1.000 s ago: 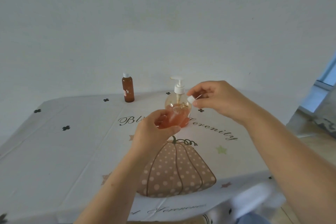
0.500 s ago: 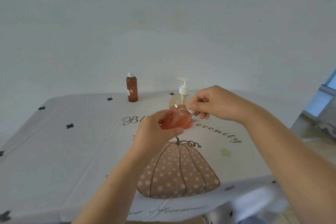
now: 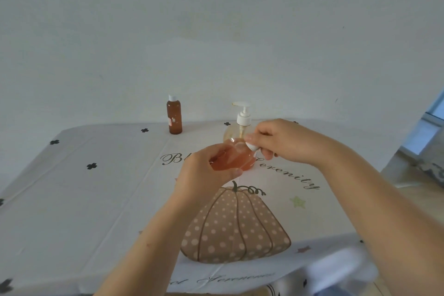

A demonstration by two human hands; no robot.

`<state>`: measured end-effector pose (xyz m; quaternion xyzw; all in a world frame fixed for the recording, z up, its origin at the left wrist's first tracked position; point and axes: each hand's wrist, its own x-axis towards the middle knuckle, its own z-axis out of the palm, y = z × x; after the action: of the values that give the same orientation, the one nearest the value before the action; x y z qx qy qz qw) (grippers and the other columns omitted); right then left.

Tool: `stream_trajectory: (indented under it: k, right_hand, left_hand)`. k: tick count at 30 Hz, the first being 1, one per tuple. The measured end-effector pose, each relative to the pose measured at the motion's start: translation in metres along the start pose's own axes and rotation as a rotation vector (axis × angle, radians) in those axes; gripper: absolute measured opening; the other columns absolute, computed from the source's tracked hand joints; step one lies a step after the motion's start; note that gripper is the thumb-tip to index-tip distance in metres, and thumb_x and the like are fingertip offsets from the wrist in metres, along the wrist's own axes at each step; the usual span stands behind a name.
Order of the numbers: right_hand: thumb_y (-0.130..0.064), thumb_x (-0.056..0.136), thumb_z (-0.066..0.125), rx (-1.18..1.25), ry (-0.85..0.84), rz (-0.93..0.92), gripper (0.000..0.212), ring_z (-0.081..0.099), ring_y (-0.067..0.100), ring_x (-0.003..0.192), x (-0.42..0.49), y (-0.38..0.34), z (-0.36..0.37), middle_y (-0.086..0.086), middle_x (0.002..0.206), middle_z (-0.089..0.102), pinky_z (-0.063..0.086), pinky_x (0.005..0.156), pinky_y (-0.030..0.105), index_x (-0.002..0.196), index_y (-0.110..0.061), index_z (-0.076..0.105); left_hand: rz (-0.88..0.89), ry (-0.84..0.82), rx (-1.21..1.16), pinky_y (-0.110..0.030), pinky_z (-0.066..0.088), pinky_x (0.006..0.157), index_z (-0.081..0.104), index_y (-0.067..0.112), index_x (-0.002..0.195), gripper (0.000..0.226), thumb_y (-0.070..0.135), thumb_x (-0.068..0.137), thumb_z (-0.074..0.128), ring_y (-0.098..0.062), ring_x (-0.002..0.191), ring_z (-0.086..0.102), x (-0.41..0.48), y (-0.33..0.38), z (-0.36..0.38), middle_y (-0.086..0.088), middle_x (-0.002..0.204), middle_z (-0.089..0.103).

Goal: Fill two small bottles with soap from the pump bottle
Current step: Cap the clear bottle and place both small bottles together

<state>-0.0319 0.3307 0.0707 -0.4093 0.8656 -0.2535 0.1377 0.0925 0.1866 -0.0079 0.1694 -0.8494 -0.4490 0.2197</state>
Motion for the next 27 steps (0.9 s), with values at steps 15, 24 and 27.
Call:
stream_trajectory:
  k: [15, 24, 27]
  right_hand:
    - [-0.056, 0.104, 0.037, 0.043, 0.069, 0.051, 0.046, 0.062, 0.016, 0.072, 0.003, -0.012, 0.015, 0.001, 0.083, 0.068, 0.049, 0.082, 0.034, 0.083, -0.027, 0.066]
    - [-0.047, 0.104, 0.045, -0.005, 0.018, -0.035, 0.030, 0.062, 0.020, 0.086, 0.006, -0.012, 0.015, -0.003, 0.090, 0.064, 0.047, 0.080, 0.037, 0.083, -0.026, 0.053]
    - [-0.056, 0.102, 0.043, 0.004, 0.076, 0.004, 0.041, 0.059, 0.020, 0.073, 0.008, -0.015, 0.021, -0.002, 0.077, 0.061, 0.047, 0.073, 0.038, 0.074, -0.030, 0.058]
  left_hand:
    - [0.016, 0.042, -0.069, 0.000, 0.039, 0.068, 0.065, 0.043, 0.116, 0.047, 0.027, 0.075, 0.082, 0.020, 0.087, 0.056, -0.004, 0.001, -0.005, 0.030, 0.093, 0.064]
    - [0.053, 0.067, -0.029, -0.015, 0.048, 0.074, 0.062, 0.052, 0.084, 0.032, 0.026, 0.076, 0.080, 0.009, 0.084, 0.061, -0.003, 0.000, -0.014, 0.026, 0.082, 0.069]
    - [0.072, 0.090, -0.007, -0.024, 0.051, 0.079, 0.069, 0.037, 0.097, 0.024, 0.028, 0.077, 0.079, -0.001, 0.085, 0.064, -0.005, 0.000, -0.013, 0.017, 0.086, 0.070]
